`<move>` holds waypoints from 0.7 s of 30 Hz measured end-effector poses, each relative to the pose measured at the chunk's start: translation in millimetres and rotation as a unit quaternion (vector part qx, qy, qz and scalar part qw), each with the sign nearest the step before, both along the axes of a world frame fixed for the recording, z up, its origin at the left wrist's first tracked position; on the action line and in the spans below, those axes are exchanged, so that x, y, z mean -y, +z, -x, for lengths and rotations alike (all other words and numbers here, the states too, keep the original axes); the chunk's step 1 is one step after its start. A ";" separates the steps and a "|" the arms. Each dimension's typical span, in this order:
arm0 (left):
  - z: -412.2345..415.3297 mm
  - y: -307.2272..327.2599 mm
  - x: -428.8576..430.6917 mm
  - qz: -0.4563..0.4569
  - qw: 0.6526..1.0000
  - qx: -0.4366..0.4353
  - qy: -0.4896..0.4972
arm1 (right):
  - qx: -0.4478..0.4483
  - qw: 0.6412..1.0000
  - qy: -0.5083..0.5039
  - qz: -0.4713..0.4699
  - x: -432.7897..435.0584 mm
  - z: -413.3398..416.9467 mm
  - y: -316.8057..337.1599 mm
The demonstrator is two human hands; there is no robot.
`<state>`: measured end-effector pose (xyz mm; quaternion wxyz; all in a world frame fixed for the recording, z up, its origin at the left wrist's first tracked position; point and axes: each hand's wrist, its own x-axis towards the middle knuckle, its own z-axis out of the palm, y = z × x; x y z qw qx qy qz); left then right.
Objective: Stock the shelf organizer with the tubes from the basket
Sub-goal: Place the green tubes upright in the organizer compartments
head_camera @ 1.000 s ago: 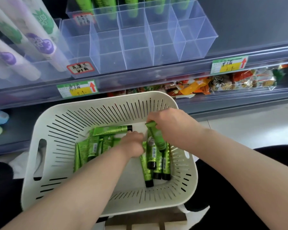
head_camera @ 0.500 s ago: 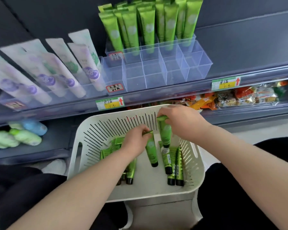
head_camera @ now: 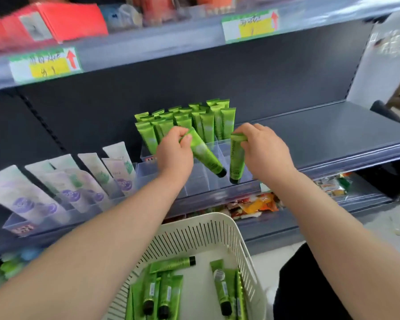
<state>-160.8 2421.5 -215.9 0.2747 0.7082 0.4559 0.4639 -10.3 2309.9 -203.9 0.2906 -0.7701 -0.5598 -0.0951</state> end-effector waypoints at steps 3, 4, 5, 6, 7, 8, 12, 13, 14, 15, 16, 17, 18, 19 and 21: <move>-33.3 15.1 -16.8 -0.017 1.000 0.006 -0.008 | -0.005 1.000 -0.009 -0.012 -16.1 -17.9 11.2; -44.3 17.8 -23.0 -0.022 1.000 0.002 -0.011 | -0.007 1.000 -0.011 -0.016 -21.8 -22.8 14.1; -54.7 19.4 -28.8 -0.023 1.000 -0.006 -0.013 | -0.010 1.000 -0.013 -0.023 -27.1 -27.7 16.7; -65.3 19.6 -35.0 -0.026 0.999 -0.019 -0.014 | -0.015 0.999 -0.018 -0.033 -32.3 -33.0 19.4; -74.8 20.6 -39.5 -0.029 0.999 -0.040 -0.010 | -0.019 0.999 -0.023 -0.043 -37.5 -38.2 21.6; -83.7 20.0 -44.8 -0.033 0.997 -0.067 -0.008 | -0.020 0.998 -0.028 -0.051 -42.3 -42.9 23.1; -110.0 12.0 -66.5 -0.027 0.982 -0.177 -0.054 | -0.006 0.999 -0.026 -0.047 -58.9 -57.9 22.0; -114.0 8.6 -71.4 -0.020 0.978 -0.198 -0.069 | -0.008 0.999 -0.023 -0.047 -62.3 -60.6 20.5; -117.3 4.7 -76.5 -0.013 0.974 -0.212 -0.078 | -0.011 0.999 -0.021 -0.048 -65.8 -63.0 18.5; -119.4 1.7 -80.0 -0.010 0.971 -0.222 -0.083 | -0.013 0.999 -0.019 -0.050 -69.2 -65.0 16.3; -121.1 -0.8 -82.1 -0.012 0.970 -0.227 -0.084 | -0.015 0.998 -0.017 -0.051 -72.4 -66.6 14.1; -122.5 -1.7 -83.1 -0.016 0.970 -0.227 -0.085 | -0.015 0.998 -0.015 -0.051 -75.8 -67.7 11.7; -123.6 -2.6 -84.0 -0.018 0.971 -0.220 -0.089 | -0.015 0.999 -0.013 -0.049 -79.4 -68.6 9.3; -123.5 -2.7 -84.5 -0.020 0.972 -0.213 -0.096 | -0.014 0.999 -0.013 -0.044 -83.1 -69.1 6.6; -121.0 -2.3 -85.4 -0.024 0.974 -0.199 -0.103 | -0.009 0.999 -0.011 -0.030 -91.4 -69.5 2.5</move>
